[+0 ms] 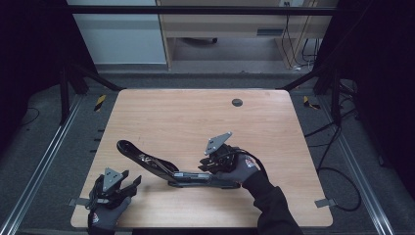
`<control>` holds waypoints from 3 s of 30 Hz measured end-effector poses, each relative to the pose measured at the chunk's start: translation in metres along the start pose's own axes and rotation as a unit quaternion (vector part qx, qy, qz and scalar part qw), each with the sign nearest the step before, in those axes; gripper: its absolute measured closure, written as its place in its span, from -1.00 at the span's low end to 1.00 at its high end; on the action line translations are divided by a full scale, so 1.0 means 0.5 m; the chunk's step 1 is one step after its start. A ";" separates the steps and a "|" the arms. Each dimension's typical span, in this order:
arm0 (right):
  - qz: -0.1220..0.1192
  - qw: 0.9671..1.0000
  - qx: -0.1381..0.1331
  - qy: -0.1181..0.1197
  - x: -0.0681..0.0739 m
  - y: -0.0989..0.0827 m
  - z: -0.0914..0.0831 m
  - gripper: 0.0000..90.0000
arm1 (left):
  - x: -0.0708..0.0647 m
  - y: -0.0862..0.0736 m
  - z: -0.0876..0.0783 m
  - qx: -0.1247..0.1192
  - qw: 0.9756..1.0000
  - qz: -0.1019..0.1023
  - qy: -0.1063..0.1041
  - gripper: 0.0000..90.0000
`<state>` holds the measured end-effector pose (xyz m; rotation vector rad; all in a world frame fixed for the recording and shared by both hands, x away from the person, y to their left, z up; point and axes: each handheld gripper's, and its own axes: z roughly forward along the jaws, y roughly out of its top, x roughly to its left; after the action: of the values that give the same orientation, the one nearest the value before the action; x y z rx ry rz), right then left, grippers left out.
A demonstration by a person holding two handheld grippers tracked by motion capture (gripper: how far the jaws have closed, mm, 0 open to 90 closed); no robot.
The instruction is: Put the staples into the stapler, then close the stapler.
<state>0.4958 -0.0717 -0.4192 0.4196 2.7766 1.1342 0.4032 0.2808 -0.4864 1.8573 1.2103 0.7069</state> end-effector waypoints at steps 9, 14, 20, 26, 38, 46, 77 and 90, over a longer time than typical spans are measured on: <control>0.080 0.992 -0.055 -0.076 -0.007 -0.034 -0.036 0.73 | -0.005 0.007 -0.011 -0.020 0.999 -0.006 -0.024 -0.03; 0.104 0.984 -0.066 -0.130 -0.004 -0.066 -0.051 0.71 | -0.010 0.013 -0.019 -0.031 0.999 -0.010 -0.036 -0.06; 0.129 0.976 -0.076 -0.160 0.005 -0.103 -0.069 0.66 | -0.019 0.020 -0.029 -0.045 0.998 -0.010 -0.044 -0.09; 0.166 0.966 -0.083 -0.180 0.008 -0.155 -0.078 0.62 | -0.021 0.029 -0.040 -0.057 0.997 -0.012 -0.043 -0.15; 0.196 0.954 -0.093 -0.204 0.017 -0.225 -0.085 0.65 | -0.039 0.055 -0.067 -0.078 0.996 -0.019 -0.050 -0.27; 0.199 0.955 -0.082 -0.207 0.026 -0.240 -0.082 0.77 | -0.051 0.076 -0.088 -0.095 0.994 -0.020 -0.058 -0.29; 0.203 0.962 -0.076 -0.169 0.064 -0.252 -0.074 1.00 | -0.025 0.147 -0.069 -0.132 0.989 -0.046 -0.045 -0.08; 0.213 0.961 -0.072 -0.160 0.071 -0.256 -0.063 1.00 | -0.018 0.141 -0.073 -0.139 0.987 -0.065 -0.053 0.20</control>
<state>0.4285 -0.1698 -0.4865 1.1127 2.3642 1.2065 0.4047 0.2675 -0.4074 1.5516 1.0928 0.6606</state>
